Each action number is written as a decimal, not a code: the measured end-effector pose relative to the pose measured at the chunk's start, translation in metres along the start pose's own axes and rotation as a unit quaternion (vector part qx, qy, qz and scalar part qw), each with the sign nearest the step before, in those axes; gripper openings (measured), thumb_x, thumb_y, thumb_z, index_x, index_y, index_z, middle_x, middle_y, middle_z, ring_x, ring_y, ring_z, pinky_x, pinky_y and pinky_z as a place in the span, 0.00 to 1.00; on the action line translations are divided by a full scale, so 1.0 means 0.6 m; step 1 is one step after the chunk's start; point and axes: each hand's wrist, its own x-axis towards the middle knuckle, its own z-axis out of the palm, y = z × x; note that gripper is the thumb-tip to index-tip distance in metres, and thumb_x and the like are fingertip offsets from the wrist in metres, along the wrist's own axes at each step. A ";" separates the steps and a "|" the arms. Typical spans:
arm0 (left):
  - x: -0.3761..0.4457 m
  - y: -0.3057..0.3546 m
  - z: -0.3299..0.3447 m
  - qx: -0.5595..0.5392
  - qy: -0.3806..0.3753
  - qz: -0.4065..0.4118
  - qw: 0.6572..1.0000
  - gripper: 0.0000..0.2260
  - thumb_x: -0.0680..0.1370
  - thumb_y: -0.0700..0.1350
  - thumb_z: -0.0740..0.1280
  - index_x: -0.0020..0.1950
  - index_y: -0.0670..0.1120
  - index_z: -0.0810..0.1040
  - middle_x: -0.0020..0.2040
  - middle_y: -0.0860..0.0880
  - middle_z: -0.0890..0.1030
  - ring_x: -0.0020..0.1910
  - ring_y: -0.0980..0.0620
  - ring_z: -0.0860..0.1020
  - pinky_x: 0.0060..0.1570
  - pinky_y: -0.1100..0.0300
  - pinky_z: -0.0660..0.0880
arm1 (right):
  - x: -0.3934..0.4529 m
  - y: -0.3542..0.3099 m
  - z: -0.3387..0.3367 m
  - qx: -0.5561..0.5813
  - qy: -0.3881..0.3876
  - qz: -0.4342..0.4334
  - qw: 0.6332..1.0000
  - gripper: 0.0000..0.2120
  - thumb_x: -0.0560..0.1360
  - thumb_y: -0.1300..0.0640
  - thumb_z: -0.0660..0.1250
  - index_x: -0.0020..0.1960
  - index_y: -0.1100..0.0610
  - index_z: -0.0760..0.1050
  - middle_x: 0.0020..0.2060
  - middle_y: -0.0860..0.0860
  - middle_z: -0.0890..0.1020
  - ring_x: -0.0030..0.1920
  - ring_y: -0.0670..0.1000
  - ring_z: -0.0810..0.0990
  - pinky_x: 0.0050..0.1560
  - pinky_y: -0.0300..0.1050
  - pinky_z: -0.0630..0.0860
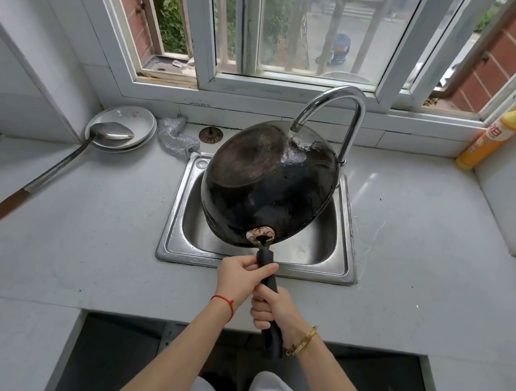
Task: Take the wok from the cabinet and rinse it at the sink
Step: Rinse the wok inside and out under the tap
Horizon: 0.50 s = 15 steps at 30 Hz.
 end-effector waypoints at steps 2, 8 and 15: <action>0.003 -0.001 -0.004 -0.003 0.004 0.000 1.000 0.08 0.70 0.45 0.77 0.48 0.48 0.85 0.41 0.54 0.86 0.44 0.59 0.83 0.43 0.66 0.78 | 0.004 0.000 0.003 0.003 -0.001 0.002 1.000 0.24 0.80 0.57 0.62 0.24 0.51 0.69 0.20 0.47 0.66 0.19 0.44 0.64 0.19 0.35 0.64; 0.004 -0.014 -0.012 -0.008 0.000 -0.009 1.000 0.08 0.71 0.45 0.77 0.49 0.48 0.84 0.44 0.50 0.86 0.46 0.56 0.84 0.46 0.62 0.80 | 0.005 0.008 0.008 0.004 -0.001 0.010 1.000 0.21 0.80 0.58 0.63 0.28 0.53 0.68 0.20 0.47 0.66 0.18 0.44 0.63 0.19 0.35 0.64; -0.003 -0.025 -0.010 0.007 -0.007 -0.011 1.000 0.08 0.71 0.46 0.77 0.49 0.49 0.84 0.43 0.51 0.87 0.46 0.56 0.84 0.46 0.63 0.81 | -0.005 0.017 0.007 0.016 0.001 0.019 1.000 0.19 0.79 0.59 0.63 0.31 0.55 0.65 0.21 0.48 0.64 0.19 0.44 0.63 0.19 0.35 0.63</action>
